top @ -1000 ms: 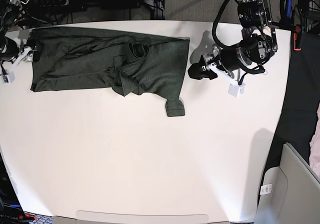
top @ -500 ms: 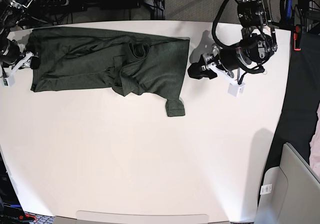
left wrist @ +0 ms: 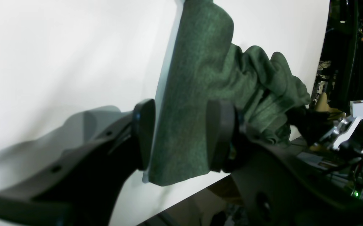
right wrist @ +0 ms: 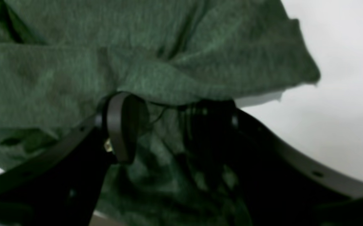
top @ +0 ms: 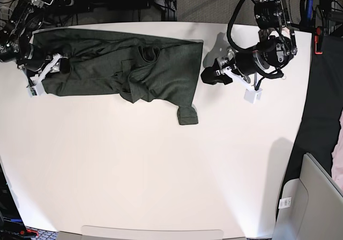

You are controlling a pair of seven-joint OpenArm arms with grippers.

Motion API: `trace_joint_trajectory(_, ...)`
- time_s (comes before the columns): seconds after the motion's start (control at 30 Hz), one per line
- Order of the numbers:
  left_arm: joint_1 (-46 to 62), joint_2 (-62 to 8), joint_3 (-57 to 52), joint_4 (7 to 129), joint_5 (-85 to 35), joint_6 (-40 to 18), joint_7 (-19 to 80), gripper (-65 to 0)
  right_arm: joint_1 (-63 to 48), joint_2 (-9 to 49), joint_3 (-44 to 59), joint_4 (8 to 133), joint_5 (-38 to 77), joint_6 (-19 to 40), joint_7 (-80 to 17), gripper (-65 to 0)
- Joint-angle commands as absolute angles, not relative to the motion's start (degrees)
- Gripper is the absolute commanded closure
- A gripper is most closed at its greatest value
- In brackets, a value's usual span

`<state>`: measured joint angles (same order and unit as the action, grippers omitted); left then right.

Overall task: Fold the T-shirt properly
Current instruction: 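Grasp the strip's other end with the right gripper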

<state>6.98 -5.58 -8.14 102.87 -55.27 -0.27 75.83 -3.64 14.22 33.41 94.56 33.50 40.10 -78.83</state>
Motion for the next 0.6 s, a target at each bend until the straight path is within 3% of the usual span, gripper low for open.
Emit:
trace_joint_trajectory(0.0, 6.29, -5.76, -8.22, 103.78, -57.19, -0.13, 76.35, -26.5, -4.26, 14.55, 33.63, 96.04, 33.27, 40.0, -80.0, -32.5)
trace_joint_trajectory(0.47, 7.25, -5.76, -8.22, 103.87, -57.19, -0.13, 76.26, -26.5, -3.74, 10.86, 29.85, 95.96, 32.75, 40.0, -80.0, -32.1)
trace_joint_trajectory(0.57, 7.52, -5.76, -8.22, 103.96, -57.19, -0.13, 76.26, -26.5, -3.12, 9.89, 29.85, 95.96, 32.92, 40.0, -80.0, -27.5)
